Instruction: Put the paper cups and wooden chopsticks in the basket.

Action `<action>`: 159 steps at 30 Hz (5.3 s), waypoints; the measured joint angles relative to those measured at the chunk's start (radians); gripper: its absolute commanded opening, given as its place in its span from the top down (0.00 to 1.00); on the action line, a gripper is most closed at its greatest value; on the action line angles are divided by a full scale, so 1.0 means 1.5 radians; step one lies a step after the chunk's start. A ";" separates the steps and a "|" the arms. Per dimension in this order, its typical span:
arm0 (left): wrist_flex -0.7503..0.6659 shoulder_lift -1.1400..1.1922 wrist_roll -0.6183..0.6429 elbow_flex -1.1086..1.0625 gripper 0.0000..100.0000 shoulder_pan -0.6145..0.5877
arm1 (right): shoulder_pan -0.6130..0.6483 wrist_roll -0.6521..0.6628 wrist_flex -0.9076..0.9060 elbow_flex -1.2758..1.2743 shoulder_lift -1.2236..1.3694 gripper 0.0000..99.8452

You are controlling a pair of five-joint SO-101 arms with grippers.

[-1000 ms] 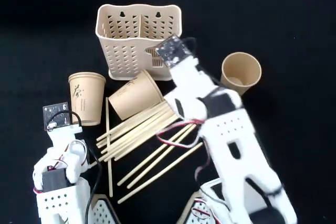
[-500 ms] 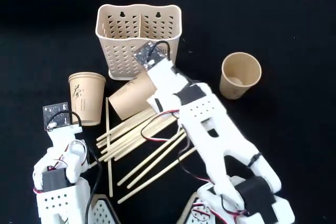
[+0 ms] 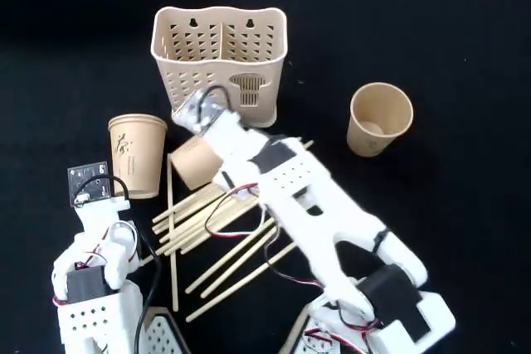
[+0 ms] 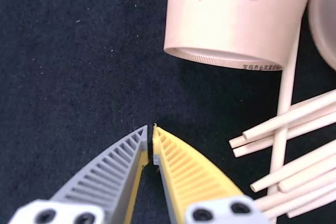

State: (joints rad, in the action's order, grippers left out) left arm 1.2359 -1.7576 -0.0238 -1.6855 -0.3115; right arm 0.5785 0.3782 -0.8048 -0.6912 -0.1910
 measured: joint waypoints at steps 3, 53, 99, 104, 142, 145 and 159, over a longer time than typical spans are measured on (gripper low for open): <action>0.000 0.000 0.000 0.000 0.97 0.000 | 0.002 0.005 0.000 0.000 0.002 0.87; 0.000 0.000 0.000 0.000 0.97 0.000 | -0.578 0.409 -0.450 0.311 -0.322 0.99; 0.000 0.000 0.000 0.000 0.97 0.000 | -0.593 0.620 -0.491 0.511 0.032 0.99; 0.000 0.000 0.000 0.000 0.97 0.000 | -0.593 0.637 -0.548 0.569 0.032 0.99; 0.000 0.000 0.000 0.000 0.97 0.000 | -0.575 0.616 -0.594 0.678 0.138 0.75; 0.000 0.000 0.000 0.000 0.97 0.000 | -0.566 0.595 -0.594 0.683 0.138 0.75; 0.000 0.000 0.000 0.000 0.97 0.000 | -0.544 0.266 -0.608 0.757 0.126 0.99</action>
State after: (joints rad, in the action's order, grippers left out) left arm 1.2359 -1.7576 -0.0238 -1.6855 -0.3115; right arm -0.2378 0.7772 -1.7162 0.4442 -0.0023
